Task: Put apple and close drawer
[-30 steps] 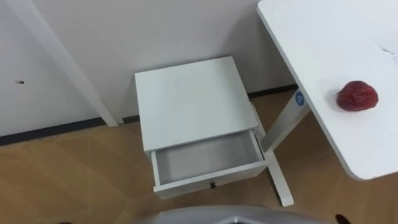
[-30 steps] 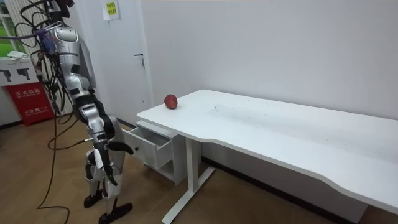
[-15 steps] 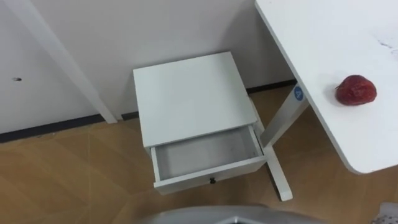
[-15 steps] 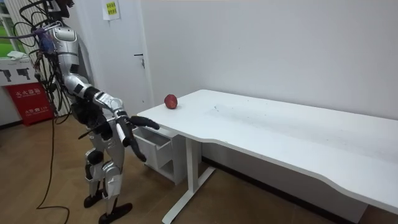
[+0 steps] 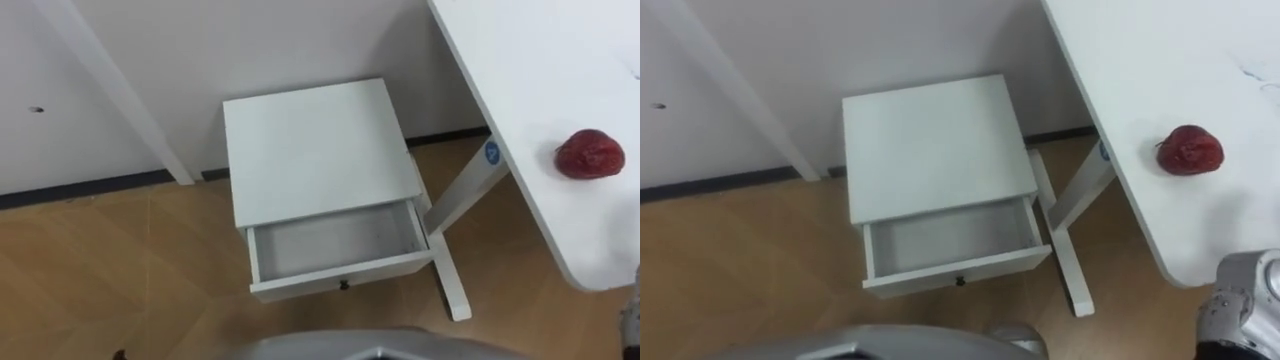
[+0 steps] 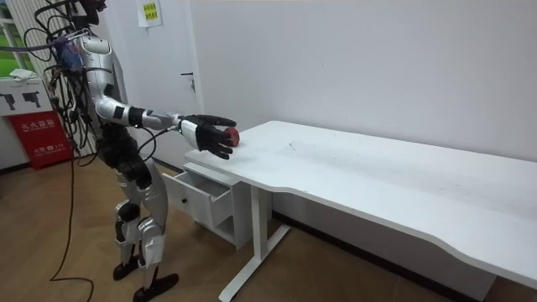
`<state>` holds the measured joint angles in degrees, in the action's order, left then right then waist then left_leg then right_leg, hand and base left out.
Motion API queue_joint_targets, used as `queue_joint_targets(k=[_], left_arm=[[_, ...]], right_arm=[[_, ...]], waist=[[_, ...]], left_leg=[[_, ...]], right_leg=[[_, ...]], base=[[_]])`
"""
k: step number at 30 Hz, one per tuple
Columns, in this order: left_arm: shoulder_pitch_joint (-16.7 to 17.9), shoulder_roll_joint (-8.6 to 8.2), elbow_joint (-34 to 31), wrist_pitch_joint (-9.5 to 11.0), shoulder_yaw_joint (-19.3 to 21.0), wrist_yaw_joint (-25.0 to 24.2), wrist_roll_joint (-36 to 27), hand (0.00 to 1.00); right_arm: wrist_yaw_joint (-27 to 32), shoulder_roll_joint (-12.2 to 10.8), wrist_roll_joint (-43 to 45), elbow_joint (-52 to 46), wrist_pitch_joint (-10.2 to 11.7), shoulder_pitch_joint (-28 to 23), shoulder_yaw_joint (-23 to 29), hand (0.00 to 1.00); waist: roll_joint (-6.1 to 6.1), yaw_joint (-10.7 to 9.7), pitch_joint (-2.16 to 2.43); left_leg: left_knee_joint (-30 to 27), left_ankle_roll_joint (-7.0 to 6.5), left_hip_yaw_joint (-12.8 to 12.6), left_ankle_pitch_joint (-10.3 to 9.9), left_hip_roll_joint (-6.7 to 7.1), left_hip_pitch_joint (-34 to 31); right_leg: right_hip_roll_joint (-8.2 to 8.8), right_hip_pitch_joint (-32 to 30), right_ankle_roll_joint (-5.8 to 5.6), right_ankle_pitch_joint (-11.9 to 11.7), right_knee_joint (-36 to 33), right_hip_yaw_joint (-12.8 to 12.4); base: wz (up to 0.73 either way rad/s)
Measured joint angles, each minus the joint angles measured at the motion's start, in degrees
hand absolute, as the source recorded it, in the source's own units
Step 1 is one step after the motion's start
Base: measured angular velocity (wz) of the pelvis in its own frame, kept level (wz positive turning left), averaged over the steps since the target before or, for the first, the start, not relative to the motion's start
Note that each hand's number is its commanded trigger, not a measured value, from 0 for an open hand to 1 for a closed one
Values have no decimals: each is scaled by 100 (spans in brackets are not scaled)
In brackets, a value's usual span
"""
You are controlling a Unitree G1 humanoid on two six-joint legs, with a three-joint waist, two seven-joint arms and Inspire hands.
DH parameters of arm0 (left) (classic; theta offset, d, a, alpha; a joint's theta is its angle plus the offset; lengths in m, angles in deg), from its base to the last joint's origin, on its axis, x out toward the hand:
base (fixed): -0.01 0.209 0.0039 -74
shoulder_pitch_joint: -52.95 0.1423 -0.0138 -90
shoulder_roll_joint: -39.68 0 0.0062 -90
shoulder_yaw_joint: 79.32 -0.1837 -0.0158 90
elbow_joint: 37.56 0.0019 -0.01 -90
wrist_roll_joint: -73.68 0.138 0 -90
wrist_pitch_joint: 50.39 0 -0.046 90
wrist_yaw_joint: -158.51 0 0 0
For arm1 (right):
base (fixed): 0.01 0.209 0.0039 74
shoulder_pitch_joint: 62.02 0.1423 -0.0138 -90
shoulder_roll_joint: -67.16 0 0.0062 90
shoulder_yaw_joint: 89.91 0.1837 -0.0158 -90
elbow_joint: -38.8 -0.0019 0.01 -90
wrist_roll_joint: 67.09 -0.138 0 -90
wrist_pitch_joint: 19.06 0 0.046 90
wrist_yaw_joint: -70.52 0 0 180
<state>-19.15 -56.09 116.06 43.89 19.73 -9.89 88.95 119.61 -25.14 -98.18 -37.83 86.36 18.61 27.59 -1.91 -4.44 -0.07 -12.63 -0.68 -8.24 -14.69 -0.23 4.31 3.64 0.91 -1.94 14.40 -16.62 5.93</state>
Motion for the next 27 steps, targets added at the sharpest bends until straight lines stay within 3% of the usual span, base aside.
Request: queue_joint_targets(k=[6, 9, 18, 27], left_arm=[[-12, 3, 16, -12, -172, -79, 2, 0], [-100, -5, 21, -20, -375, -85, 29, 0], [-167, 3, 51, -72, -604, -72, 0, 0], [-145, 23, 41, -121, -590, -77, 1, 0]], right_arm=[[-363, 3, 406, -240, 6, -36, -490, 0], [-751, 1, 539, -239, -4, -54, -835, 0], [-2029, -5, 851, -32, -207, -69, -1358, 0], [-2637, -50, 909, 263, -408, -90, -1517, 0]], waist=[[-67, 34, -7], [-13, 32, 24], [57, 149, -18], [72, 159, -35]], left_leg=[[-12, 0, 5, 0, -1, -12], [-27, 0, 5, 0, -30, -57], [-13, 1, 12, 0, -35, -54], [-7, 1, 6, 0, -38, -51]], right_leg=[[-4, 3, 1, -1, 20, 5], [-29, 6, 12, -53, 102, 26], [-32, 40, 17, -61, 99, 29], [-32, 51, 17, -62, 104, 34]], base=[[0], [0], [0], [0]])
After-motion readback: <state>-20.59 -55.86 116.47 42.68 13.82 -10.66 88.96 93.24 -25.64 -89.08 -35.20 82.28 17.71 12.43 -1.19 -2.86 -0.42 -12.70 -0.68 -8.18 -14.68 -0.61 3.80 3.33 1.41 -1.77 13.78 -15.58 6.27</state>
